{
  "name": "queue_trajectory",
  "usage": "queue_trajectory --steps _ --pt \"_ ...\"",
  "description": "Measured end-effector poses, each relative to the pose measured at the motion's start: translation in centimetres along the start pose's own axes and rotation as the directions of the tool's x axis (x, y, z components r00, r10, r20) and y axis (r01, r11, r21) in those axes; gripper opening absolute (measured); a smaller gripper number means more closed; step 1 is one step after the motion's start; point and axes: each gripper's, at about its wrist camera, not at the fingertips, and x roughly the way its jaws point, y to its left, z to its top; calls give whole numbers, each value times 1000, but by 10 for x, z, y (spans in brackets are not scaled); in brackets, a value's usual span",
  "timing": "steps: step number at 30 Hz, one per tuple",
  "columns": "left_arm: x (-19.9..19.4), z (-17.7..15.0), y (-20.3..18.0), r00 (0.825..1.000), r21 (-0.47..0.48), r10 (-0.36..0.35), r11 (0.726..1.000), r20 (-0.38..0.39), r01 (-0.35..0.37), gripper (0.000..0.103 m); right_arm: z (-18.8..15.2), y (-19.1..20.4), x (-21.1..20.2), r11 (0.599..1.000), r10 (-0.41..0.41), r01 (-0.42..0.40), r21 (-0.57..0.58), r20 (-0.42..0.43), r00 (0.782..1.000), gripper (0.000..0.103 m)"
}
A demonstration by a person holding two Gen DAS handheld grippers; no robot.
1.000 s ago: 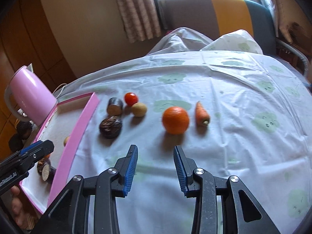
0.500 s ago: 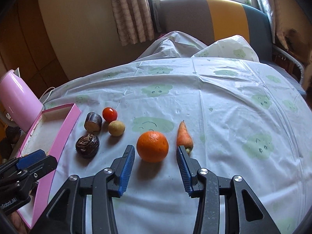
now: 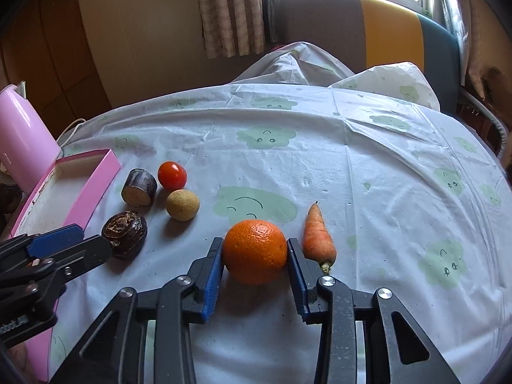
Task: Organize fruits
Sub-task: 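Grasp the dark wrinkled fruit with the left tool while the right tool holds the orange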
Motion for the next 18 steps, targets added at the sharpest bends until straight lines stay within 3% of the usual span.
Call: queue_trajectory --steps 12,14,15,18 --pt "26 9 -8 998 23 56 998 -7 -56 53 -1 -3 1 1000 18 -18 26 1 1000 39" --pt "26 9 -8 998 31 67 997 8 -68 49 -1 -3 2 1000 18 -18 26 1 1000 39" --pt "26 8 -9 998 43 68 997 14 -69 42 -1 -3 2 1000 18 -18 26 2 1000 39" --pt "24 5 -10 997 44 74 996 21 -75 42 -1 -3 1 1000 16 -16 25 3 1000 38"
